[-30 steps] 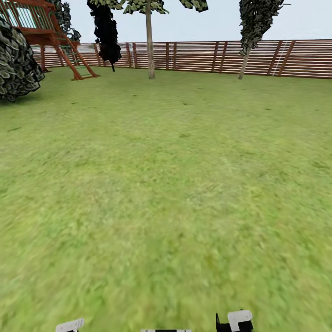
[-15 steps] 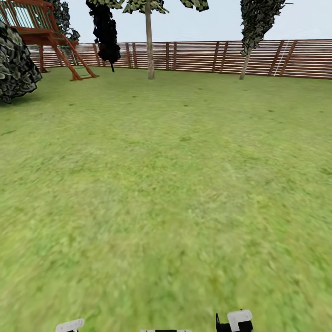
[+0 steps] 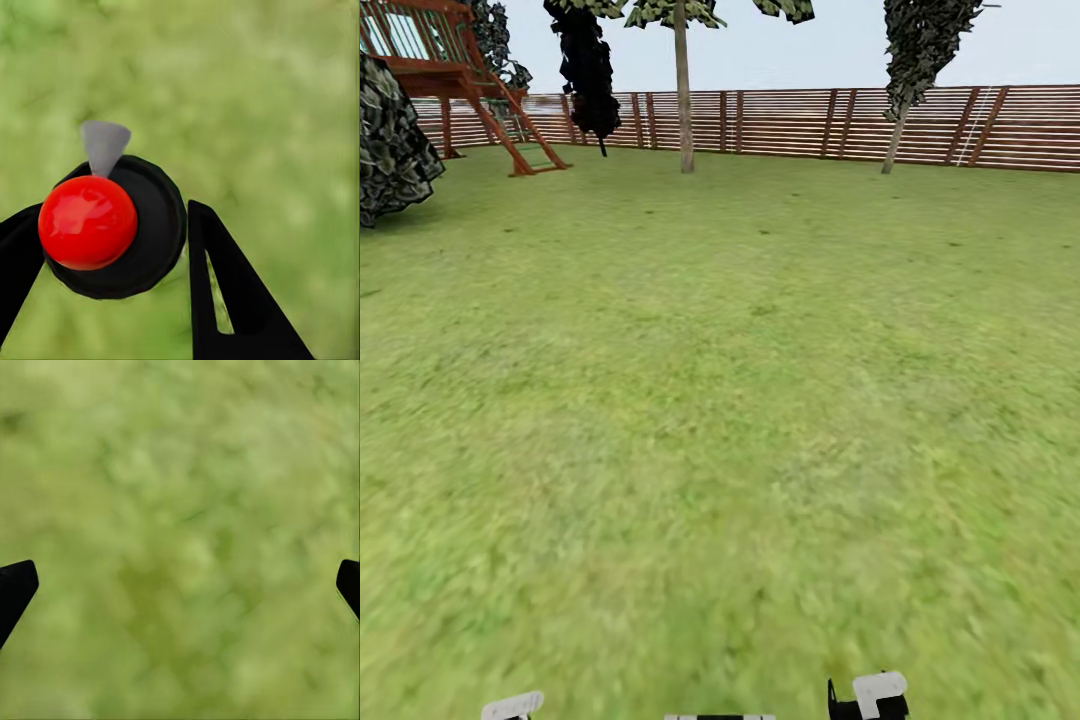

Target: In the garden, pick up the pesticide atomizer on the floor and spray pesticide onto both trees until each tree trunk is fully covered.

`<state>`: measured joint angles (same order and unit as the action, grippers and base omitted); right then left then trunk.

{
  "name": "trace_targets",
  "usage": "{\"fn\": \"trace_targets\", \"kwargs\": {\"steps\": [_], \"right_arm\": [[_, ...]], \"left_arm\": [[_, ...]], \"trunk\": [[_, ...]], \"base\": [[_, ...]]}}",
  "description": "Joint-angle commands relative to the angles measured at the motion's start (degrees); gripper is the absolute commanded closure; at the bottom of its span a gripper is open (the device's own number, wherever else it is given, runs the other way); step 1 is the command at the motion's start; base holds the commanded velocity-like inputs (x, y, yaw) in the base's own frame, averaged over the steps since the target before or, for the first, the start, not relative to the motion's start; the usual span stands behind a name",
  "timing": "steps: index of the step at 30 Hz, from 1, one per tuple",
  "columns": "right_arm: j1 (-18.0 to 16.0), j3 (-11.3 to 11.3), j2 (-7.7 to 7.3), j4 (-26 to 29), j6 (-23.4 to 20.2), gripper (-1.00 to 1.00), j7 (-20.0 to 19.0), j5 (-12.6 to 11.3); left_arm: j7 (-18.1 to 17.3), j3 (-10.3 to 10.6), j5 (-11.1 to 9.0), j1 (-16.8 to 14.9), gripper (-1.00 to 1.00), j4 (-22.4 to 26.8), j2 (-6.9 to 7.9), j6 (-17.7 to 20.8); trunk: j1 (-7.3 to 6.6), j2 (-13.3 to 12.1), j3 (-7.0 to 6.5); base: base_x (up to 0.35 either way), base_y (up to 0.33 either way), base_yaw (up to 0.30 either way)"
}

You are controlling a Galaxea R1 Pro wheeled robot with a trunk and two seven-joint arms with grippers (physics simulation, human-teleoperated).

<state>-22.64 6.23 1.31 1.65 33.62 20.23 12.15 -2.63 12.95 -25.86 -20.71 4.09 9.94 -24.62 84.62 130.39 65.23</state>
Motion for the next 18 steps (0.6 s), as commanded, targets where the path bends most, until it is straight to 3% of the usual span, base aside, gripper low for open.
{"fn": "trace_targets", "kwargs": {"steps": [1,18], "right_arm": [[0.0,0.4,0.01,-0.1,0.0,-1.00,0.6,0.3],[0.0,0.4,0.01,-0.1,0.0,-1.00,0.6,0.2]], "left_arm": [[-0.3,0.3,-0.6,0.0,1.00,-0.1,0.01,-0.2],[-0.3,0.3,-0.6,0.0,1.00,-0.1,-0.01,-0.2]], "trunk": [[0.03,0.0,0.04],[0.03,0.0,0.04]], "base": [[0.336,0.000,0.000],[0.336,0.000,0.000]]}}
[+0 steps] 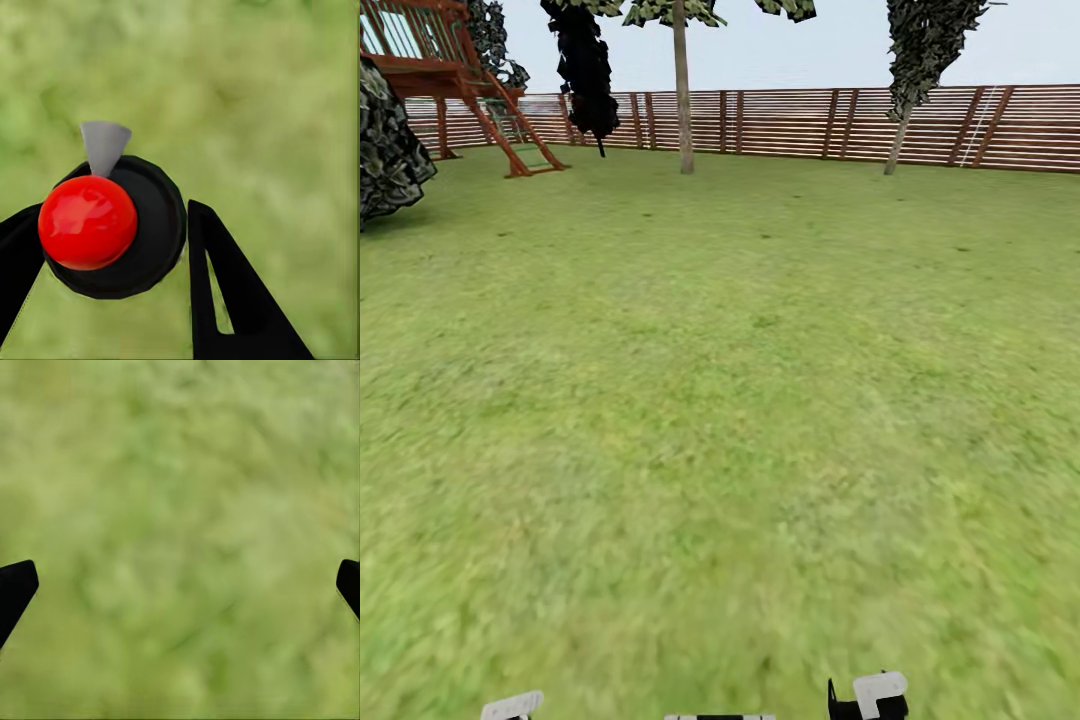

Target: In the garden, pick up the pesticide atomizer on the floor and spray pesticide onto both trees until each tree trunk is fully covered.

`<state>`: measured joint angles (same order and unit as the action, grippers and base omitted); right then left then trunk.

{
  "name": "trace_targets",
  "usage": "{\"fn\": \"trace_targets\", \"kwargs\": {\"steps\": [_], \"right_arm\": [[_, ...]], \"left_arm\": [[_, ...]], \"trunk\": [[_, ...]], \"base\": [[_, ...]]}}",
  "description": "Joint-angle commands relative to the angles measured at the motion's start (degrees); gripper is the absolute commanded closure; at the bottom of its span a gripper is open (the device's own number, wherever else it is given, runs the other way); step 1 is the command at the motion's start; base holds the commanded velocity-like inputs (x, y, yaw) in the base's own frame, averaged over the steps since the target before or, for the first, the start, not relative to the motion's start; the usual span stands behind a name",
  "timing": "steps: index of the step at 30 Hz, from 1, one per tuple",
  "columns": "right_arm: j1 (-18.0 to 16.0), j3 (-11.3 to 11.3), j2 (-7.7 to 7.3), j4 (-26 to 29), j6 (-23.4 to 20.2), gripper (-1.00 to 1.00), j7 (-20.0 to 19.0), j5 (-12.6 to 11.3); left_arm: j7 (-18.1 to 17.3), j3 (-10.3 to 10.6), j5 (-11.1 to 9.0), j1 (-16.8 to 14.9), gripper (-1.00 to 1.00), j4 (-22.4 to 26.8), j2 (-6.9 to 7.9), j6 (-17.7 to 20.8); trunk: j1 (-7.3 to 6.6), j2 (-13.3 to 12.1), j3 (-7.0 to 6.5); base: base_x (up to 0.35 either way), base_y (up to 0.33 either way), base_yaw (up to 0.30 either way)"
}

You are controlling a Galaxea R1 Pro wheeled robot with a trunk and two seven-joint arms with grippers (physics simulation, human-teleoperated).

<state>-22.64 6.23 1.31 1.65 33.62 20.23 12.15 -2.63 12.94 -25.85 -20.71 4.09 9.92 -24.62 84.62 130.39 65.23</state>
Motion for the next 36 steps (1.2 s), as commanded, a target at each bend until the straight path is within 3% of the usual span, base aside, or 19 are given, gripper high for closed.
{"fn": "trace_targets", "kwargs": {"steps": [1,36], "right_arm": [[0.0,0.4,0.01,-0.1,0.0,-1.00,0.6,0.2],[0.0,0.4,0.01,-0.1,0.0,-1.00,0.6,0.2]], "left_arm": [[-0.3,0.3,-0.6,0.0,1.00,0.0,0.02,-0.2],[-0.3,0.4,-0.6,0.0,1.00,-0.1,0.02,-0.2]], "trunk": [[0.03,0.0,0.04],[0.03,0.0,0.04]], "base": [[0.336,0.000,0.000],[0.336,0.000,0.000]]}}
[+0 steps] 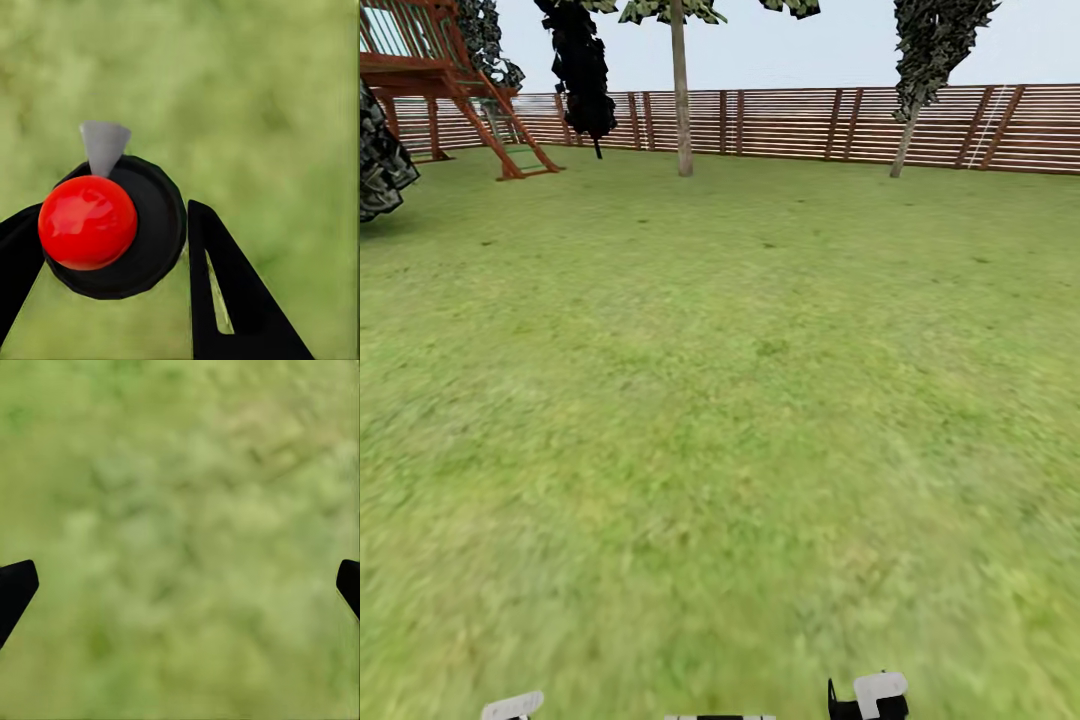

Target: In the garden, pick up the pesticide atomizer on the floor and spray pesticide onto both trees until each tree trunk is fully covered.

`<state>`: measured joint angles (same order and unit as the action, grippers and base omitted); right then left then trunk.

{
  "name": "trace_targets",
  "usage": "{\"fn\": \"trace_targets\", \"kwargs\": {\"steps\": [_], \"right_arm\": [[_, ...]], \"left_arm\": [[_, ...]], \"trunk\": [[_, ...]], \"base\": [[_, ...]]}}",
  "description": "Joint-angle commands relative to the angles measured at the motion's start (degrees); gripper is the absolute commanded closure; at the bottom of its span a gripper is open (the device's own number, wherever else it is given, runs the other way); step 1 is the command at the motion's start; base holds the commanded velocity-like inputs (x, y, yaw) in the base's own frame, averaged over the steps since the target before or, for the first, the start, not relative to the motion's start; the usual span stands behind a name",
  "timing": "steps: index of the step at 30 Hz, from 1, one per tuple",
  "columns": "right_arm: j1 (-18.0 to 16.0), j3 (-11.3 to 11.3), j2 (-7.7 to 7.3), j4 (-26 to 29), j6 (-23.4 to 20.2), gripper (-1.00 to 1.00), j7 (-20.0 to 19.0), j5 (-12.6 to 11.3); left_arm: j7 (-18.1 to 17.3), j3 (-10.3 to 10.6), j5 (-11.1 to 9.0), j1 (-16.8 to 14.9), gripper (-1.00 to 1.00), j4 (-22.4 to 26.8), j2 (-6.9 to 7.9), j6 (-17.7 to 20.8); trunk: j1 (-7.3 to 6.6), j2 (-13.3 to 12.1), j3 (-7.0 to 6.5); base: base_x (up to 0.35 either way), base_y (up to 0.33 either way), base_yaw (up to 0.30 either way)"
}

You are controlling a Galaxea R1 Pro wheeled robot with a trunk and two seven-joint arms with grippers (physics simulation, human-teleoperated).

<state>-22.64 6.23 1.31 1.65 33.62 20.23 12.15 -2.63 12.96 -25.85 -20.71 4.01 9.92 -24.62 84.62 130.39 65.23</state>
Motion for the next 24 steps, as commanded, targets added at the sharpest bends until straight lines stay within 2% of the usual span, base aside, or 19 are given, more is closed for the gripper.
{"fn": "trace_targets", "kwargs": {"steps": [1,24], "right_arm": [[0.0,0.4,0.01,-0.1,0.0,-1.00,0.6,0.2],[0.0,0.4,0.01,-0.1,0.0,-1.00,0.6,0.2]], "left_arm": [[-0.3,0.4,-0.6,0.0,1.00,-0.1,0.02,-0.2],[-0.3,0.4,-0.6,0.0,1.00,-0.1,-0.16,-0.2]], "trunk": [[0.03,0.0,0.04],[0.03,0.0,0.04]], "base": [[0.336,0.000,0.000],[0.336,0.000,0.000]]}}
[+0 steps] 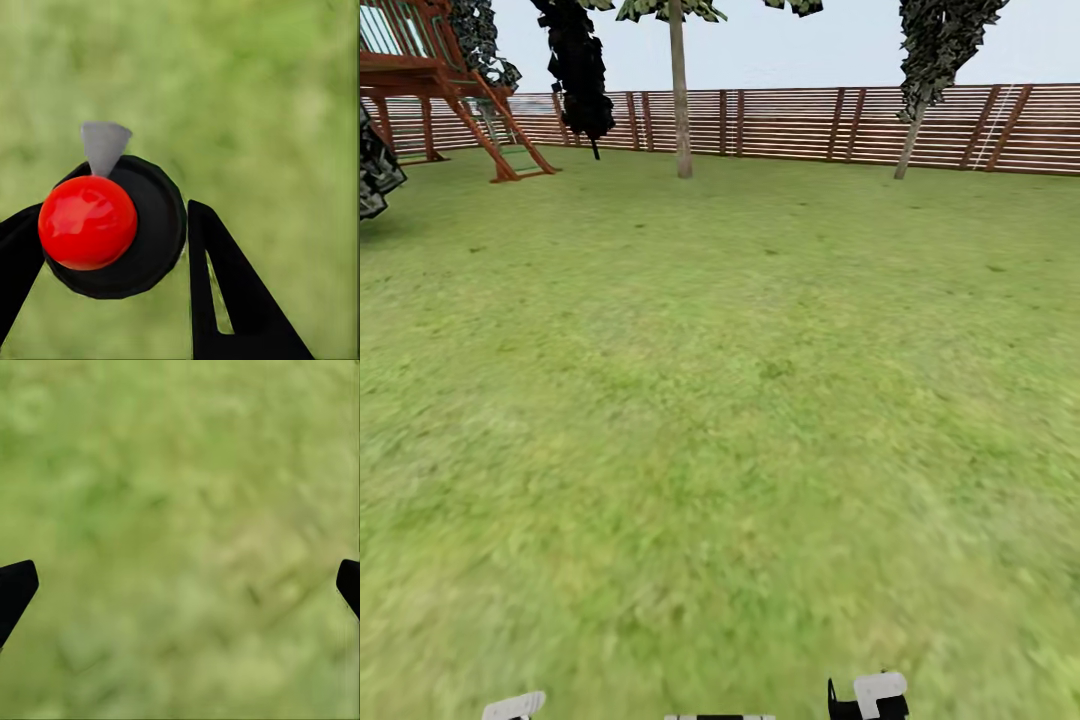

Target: In the garden, pick up the pesticide atomizer on the floor and spray pesticide onto both trees until each tree trunk is fully covered.

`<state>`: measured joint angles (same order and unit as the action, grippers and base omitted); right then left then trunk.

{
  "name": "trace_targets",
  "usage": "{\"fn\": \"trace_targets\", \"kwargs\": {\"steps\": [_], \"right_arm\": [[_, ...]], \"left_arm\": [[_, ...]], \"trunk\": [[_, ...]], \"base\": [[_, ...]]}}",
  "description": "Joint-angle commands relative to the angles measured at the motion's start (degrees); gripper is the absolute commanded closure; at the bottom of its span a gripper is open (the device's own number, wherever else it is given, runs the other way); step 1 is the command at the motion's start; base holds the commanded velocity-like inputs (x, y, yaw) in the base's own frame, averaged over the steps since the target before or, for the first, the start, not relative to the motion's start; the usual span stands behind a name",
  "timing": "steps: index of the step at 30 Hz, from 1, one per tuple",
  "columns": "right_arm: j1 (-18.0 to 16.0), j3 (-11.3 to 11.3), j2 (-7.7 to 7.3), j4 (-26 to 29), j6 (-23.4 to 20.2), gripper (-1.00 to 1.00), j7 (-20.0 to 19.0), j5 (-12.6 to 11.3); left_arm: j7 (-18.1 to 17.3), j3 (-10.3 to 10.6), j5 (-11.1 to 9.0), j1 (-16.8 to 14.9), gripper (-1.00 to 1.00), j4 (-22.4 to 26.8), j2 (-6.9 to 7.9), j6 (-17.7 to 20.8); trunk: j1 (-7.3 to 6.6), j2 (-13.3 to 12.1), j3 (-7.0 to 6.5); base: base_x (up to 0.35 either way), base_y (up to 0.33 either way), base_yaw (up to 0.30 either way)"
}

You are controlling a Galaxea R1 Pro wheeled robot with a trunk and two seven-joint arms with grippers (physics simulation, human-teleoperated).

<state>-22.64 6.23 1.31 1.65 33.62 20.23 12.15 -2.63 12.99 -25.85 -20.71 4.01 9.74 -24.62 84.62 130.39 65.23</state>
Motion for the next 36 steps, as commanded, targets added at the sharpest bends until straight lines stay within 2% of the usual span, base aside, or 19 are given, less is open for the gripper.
{"fn": "trace_targets", "kwargs": {"steps": [1,36], "right_arm": [[0.0,0.4,0.01,-0.1,0.0,-1.00,0.6,0.2],[0.0,0.4,0.01,-0.1,0.0,-1.00,0.6,0.3]], "left_arm": [[-0.3,0.3,-0.6,0.0,1.00,-0.1,0.02,-0.2],[-0.3,0.4,-0.6,0.0,1.00,-0.3,0.01,-0.2]], "trunk": [[0.03,0.0,0.04],[0.03,0.0,0.04]], "base": [[0.336,0.000,0.000],[0.336,0.000,0.000]]}}
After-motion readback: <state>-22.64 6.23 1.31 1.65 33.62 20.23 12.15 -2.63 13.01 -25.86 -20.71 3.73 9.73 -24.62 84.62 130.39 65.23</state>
